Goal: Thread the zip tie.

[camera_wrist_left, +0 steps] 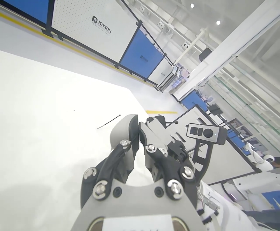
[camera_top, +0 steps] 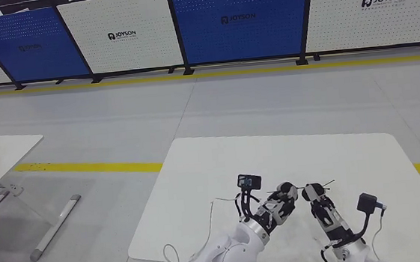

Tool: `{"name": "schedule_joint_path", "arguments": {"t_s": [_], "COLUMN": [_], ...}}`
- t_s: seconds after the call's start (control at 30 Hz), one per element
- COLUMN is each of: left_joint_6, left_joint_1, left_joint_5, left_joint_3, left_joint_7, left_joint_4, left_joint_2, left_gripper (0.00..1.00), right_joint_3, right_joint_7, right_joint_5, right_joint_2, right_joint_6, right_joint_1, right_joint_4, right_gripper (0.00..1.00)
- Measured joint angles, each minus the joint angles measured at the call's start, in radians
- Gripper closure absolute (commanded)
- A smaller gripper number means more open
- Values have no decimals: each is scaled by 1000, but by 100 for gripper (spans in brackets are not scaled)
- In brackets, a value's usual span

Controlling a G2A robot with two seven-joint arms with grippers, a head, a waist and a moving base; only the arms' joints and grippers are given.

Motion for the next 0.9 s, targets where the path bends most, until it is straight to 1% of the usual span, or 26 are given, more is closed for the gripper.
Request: {"name": "schedule_joint_path", "arguments": {"t_s": [0.33, 0.37, 0.4, 0.43, 0.47, 0.5, 0.53, 0.9], "left_joint_6": [1, 3, 5, 7, 9, 9, 10, -2], "left_joint_1": [10, 10, 10, 10, 10, 10, 10, 11], "left_joint_5": [30, 31, 32, 33, 34, 35, 37, 57], "left_joint_3": [-2, -2, -2, -2, -2, -2, -2, -2], "left_joint_7": [-11, -10, -10, -9, -9, -10, -11, -20], "left_joint_4": [-8, -8, -9, -9, -9, -9, -10, -13], "left_joint_2": [0, -1, -1, -2, -2, -3, -3, -6], "left_gripper": [100, 95, 86, 81, 82, 96, 100, 100], "right_joint_3": [-5, -5, -5, -5, -5, -5, -4, -8], "right_joint_7": [0, 0, -1, -1, -2, -2, -1, 6], "right_joint_5": [-10, -11, -11, -11, -11, -11, -12, -16], "right_joint_2": [2, 2, 2, 2, 2, 2, 2, 2], "right_joint_6": [0, 0, 0, 0, 0, 0, 0, 0], "right_joint_1": [0, 0, 0, 0, 0, 0, 0, 3], "right_joint_4": [-3, -3, -3, -3, -2, -2, -2, -1], "right_gripper": [100, 100, 100, 100, 100, 100, 100, 100]}}
